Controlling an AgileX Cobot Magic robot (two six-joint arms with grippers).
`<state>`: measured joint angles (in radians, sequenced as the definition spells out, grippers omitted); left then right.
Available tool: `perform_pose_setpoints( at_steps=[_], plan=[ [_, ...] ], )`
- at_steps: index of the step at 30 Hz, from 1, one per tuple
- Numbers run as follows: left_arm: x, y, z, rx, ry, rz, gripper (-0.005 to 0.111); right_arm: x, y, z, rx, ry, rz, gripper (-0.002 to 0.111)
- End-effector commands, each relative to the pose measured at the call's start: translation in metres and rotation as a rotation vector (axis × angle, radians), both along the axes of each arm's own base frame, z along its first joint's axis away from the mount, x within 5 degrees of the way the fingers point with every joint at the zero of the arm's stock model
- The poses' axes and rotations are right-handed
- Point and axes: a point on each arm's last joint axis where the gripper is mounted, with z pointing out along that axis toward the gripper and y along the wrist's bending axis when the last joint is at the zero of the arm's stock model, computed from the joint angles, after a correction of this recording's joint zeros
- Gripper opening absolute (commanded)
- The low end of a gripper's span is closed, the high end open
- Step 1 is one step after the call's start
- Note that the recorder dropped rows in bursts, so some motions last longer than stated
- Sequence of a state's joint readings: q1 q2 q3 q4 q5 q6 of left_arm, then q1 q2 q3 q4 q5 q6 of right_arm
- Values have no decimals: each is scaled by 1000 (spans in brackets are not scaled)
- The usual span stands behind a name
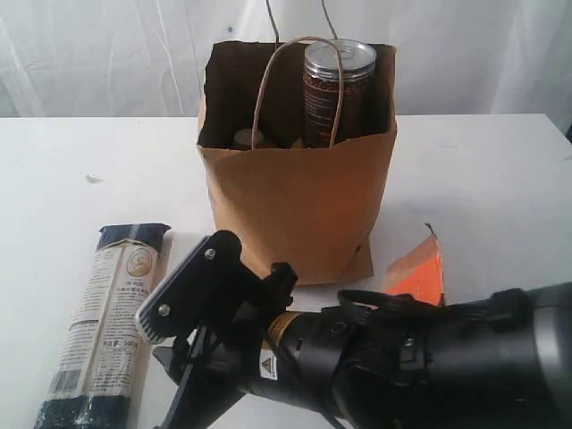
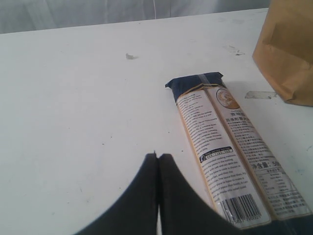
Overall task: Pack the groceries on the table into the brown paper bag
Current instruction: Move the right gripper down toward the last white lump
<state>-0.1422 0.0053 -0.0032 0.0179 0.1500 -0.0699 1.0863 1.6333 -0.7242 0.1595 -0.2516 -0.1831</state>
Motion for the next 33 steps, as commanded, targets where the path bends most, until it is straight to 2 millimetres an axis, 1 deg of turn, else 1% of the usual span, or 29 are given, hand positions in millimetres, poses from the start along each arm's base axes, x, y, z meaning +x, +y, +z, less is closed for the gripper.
perform_pose_setpoints(
  at_steps=[1,4,7,12,15,24,26,30,33],
  plan=[
    [0,0,-1,-10,0,-1,0,7,1,-13,5,0,-30,42],
    [0,0,-1,-10,0,-1,0,18,-3,-18,17,20,-96,42],
    [0,0,-1,-10,0,-1,0,25,-7,-25,4,52,-133,42],
    [0,0,-1,-10,0,-1,0,24,-7,-45,-71,106,-135,42],
    [0,0,-1,-10,0,-1,0,25,-6,-51,-84,113,-135,42],
    [0,0,-1,-10,0,-1,0,35,8,-50,-66,98,-136,42],
    [0,0,-1,-10,0,-1,0,40,7,-51,-71,103,-151,42],
    [0,0,-1,-10,0,-1,0,59,-1,-52,-69,199,-255,42],
    [0,0,-1,-10,0,-1,0,63,-2,-53,-113,237,-260,42]
  ],
)
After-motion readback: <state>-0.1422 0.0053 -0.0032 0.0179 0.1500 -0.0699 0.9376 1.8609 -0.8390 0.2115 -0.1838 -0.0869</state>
